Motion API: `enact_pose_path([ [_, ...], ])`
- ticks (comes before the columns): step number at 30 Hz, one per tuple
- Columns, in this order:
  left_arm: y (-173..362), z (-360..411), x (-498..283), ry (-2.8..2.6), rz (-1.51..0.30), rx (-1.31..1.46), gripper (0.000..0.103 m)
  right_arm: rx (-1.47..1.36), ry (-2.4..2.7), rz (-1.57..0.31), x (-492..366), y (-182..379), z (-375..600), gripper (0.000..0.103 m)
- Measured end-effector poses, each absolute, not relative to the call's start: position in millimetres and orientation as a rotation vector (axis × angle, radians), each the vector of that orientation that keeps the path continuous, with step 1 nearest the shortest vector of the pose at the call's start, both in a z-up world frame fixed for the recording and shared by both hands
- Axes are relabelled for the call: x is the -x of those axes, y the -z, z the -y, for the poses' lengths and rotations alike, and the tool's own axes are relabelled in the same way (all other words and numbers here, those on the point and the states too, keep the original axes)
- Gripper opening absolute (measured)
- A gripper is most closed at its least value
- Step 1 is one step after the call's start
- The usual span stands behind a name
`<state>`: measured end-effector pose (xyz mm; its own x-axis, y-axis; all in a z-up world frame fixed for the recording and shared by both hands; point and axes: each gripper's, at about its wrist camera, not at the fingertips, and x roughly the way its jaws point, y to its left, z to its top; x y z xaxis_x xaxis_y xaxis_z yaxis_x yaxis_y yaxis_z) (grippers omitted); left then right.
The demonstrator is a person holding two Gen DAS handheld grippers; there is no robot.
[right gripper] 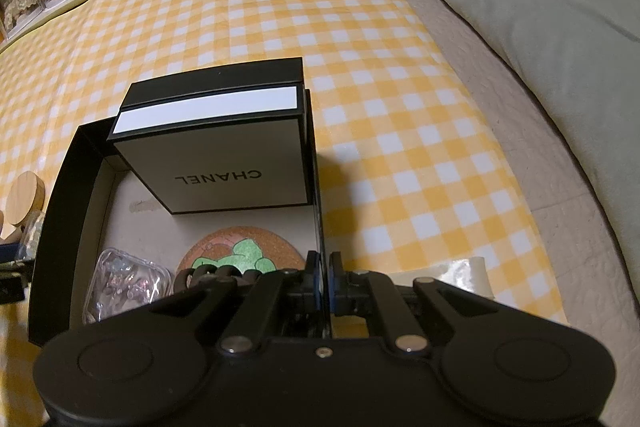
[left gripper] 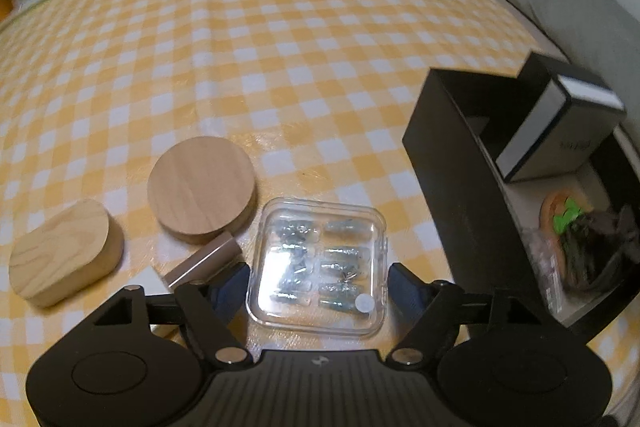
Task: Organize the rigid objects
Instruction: 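Grasp the clear case of silver pieces with the left tool, then lower the silver piece case into the black box and release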
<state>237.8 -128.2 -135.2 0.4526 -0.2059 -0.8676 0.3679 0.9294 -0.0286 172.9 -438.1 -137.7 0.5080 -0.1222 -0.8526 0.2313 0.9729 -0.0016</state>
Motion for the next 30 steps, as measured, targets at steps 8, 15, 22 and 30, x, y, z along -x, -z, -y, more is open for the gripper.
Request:
enact_pose_path([
  [8, 132.0, 121.0, -240.6, 0.324, -1.022, -0.107, 0.074, -0.116, 0.214, -1.016, -173.0, 137.7, 438.3, 0.005],
  [15, 83.4, 110.5, -237.0, 0.292, -0.921, 0.112, 0.074, -0.111, 0.216, -1.016, -173.8, 139.0, 440.8, 0.005],
  [22, 47.6, 137.9, -215.1, 0.399, -0.858, 0.205, 0.074, -0.102, 0.219, -1.017, -175.3, 140.2, 443.5, 0.005],
  [30, 64.5, 184.7, -186.8, 0.48, -0.928, 0.174, 0.074, -0.089, 0.218, -1.02, -173.6, 139.7, 438.8, 0.005],
])
